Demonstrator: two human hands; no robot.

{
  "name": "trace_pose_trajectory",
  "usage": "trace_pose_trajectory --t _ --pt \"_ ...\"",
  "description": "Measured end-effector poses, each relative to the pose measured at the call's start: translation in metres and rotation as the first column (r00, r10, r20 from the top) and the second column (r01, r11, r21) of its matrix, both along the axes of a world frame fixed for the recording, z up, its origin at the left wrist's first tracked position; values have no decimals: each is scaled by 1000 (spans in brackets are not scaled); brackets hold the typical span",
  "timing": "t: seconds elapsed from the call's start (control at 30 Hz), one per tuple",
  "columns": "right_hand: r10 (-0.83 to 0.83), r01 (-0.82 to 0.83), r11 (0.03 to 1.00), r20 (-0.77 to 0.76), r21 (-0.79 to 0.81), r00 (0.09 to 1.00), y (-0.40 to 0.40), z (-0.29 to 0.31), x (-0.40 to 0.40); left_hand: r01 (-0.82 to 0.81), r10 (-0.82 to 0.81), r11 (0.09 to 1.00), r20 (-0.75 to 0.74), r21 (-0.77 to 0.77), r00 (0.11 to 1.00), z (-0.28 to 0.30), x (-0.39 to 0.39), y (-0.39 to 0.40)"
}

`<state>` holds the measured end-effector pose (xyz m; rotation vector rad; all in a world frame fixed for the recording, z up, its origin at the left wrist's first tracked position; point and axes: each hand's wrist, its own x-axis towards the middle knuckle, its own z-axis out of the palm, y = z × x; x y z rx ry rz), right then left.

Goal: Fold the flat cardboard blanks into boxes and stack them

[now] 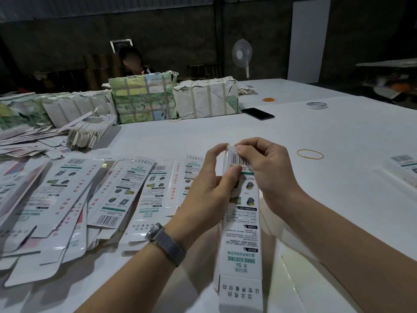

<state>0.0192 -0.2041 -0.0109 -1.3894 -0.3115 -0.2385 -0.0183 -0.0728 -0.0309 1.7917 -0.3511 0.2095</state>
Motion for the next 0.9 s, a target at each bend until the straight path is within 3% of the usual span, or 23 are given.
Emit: trace_pose_trajectory --t 0.33,0.9 --pt "112 -109 991 -38 74 993 1 -1 0 20 -21 1000 65 19 998 -5 2 0" --pt "60 -60 998 5 2 998 -2 -4 8 109 -107 991 33 -82 994 -7 2 1"
